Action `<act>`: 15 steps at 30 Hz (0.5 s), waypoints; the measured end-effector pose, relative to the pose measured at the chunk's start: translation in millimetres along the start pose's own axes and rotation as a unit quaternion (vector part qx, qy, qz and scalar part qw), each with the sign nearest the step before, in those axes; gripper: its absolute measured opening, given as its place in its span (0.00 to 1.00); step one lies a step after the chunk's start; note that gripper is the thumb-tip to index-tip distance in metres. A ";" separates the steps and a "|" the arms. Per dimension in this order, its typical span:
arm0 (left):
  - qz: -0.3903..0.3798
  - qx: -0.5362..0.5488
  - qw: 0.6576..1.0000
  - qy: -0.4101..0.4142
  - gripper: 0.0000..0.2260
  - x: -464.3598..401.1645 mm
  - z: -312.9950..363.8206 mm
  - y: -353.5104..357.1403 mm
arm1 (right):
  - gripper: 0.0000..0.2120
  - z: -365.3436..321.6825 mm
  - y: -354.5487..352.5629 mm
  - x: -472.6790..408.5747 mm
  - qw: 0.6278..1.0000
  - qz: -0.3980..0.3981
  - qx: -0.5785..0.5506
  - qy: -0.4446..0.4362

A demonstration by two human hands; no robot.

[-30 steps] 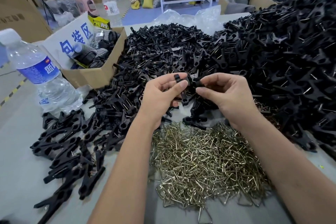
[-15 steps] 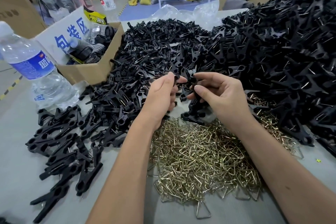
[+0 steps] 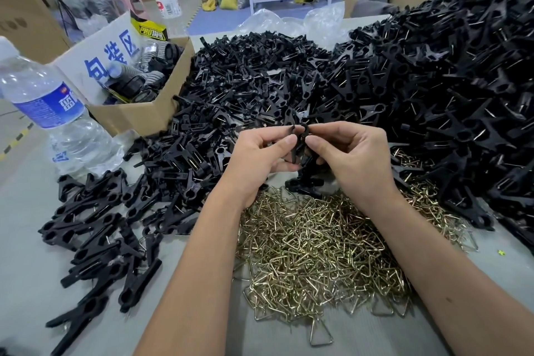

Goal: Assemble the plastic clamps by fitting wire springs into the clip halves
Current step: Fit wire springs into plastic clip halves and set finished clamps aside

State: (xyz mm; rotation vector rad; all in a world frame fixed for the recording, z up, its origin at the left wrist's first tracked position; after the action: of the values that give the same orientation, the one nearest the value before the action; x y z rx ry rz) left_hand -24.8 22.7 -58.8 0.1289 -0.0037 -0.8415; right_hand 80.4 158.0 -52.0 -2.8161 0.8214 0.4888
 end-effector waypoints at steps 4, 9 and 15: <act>-0.009 0.021 1.000 0.002 0.09 0.4 0.2 1.3 | 0.08 0.2 0.7 1.2 1.000 -0.002 -0.004 0.005; -0.011 0.045 0.999 0.005 0.10 0.4 0.2 1.3 | 0.07 0.6 -0.2 0.3 1.000 0.004 -0.009 0.001; -0.026 0.049 0.998 0.004 0.09 1.0 -0.5 3.8 | 0.07 0.9 -0.2 0.8 1.000 0.007 -0.001 -0.004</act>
State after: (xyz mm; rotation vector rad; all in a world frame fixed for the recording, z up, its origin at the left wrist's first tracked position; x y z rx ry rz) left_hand -21.3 24.6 -58.9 0.2252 -0.0354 -0.8925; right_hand 80.9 158.0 -53.1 -2.8102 0.8401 0.5013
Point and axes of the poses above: each hand's wrist, its own x-axis away from the middle knuckle, its own y-axis out of the palm, z = x × y, the point moved 5 cm from there along -x, towards the middle knuckle, and after that the axes turned 4 degrees about -z, right-handed, at the moved point
